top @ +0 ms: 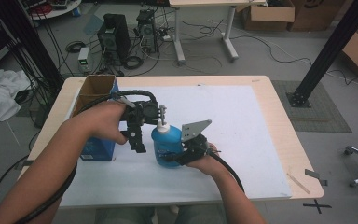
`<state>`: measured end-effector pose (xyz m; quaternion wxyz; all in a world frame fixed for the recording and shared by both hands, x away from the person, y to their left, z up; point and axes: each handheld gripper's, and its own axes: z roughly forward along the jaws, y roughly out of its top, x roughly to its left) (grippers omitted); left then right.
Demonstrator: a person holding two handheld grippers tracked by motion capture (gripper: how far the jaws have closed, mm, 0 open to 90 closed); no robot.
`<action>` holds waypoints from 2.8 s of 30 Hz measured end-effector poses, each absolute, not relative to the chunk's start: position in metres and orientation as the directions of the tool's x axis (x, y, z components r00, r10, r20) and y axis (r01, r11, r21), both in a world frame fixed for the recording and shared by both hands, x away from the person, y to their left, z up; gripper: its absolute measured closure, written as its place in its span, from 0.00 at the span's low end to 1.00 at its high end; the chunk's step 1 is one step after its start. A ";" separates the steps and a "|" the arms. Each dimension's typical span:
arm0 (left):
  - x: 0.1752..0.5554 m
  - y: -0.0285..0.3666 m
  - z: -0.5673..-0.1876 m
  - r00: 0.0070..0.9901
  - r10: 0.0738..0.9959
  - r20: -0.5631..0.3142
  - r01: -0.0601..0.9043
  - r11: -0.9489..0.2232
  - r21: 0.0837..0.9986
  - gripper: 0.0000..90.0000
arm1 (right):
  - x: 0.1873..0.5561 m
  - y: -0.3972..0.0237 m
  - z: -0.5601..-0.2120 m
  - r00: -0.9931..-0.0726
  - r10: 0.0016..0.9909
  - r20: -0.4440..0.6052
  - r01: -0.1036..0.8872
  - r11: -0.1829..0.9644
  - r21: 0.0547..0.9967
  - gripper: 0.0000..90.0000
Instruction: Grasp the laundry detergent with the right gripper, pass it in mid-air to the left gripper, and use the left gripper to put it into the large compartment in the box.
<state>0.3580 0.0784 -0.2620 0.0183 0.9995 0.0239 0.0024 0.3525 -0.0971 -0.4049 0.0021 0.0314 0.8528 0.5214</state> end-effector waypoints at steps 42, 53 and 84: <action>0.349 0.056 -0.265 0.999 0.013 0.041 0.013 -1.000 -0.001 0.13 | 0.353 -0.056 -0.403 -0.999 0.006 0.036 0.035 0.428 0.903 0.49; 0.346 0.050 -0.262 0.999 -0.009 0.045 -0.009 -1.000 -0.014 0.26 | 0.354 -0.057 -0.403 -0.999 0.011 0.038 0.039 0.426 0.904 0.49; 0.347 0.049 -0.264 0.999 -0.017 0.049 -0.015 -0.999 -0.042 0.43 | 0.352 -0.054 -0.402 -0.998 0.006 0.056 0.053 0.425 0.904 0.49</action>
